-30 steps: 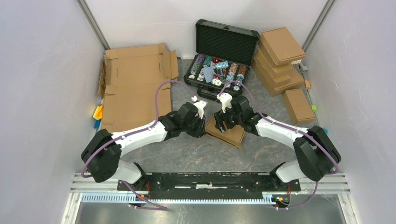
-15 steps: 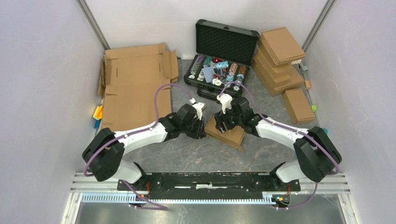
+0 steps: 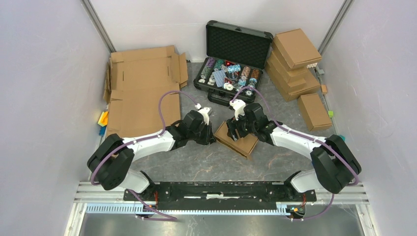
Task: Fold the paper box
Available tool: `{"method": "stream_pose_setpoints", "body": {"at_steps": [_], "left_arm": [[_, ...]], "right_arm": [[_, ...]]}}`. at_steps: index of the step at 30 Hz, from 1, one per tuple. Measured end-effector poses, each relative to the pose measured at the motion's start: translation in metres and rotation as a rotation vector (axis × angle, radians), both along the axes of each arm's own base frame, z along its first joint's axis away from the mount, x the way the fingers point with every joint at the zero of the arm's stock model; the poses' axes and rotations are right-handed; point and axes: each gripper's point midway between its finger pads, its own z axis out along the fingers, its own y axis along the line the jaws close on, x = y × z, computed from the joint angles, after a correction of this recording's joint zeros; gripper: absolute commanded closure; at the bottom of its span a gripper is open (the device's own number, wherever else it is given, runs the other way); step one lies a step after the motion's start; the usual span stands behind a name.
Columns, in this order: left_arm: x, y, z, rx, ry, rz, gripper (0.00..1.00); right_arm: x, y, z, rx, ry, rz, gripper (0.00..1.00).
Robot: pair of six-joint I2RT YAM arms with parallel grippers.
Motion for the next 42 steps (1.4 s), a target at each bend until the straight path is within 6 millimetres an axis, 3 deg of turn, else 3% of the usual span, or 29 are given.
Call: {"method": "stream_pose_setpoints", "body": {"at_steps": [3, 12, 14, 22, 32, 42], "left_arm": [[0.001, 0.002, -0.002, 0.009, -0.005, 0.009, 0.81], [-0.002, 0.012, -0.02, 0.029, -0.008, 0.032, 0.54], [-0.001, 0.012, -0.024, 0.012, -0.015, 0.046, 0.52], [-0.001, 0.006, -0.035, -0.103, -0.005, 0.12, 0.6], [0.01, -0.01, -0.034, -0.23, -0.01, 0.176, 0.62], [0.014, -0.007, -0.035, -0.245, -0.03, 0.21, 0.61]], "right_arm": [[0.0, 0.0, 0.0, 0.002, 0.003, -0.002, 0.23], [-0.002, 0.001, 0.001, 0.02, 0.014, -0.007, 0.23], [-0.004, 0.001, 0.001, 0.036, 0.015, -0.011, 0.23], [-0.008, 0.002, 0.002, 0.089, 0.01, -0.031, 0.25], [-0.013, 0.003, 0.003, 0.118, 0.017, -0.036, 0.26], [-0.018, 0.004, 0.003, 0.12, 0.018, -0.03, 0.25]]}}
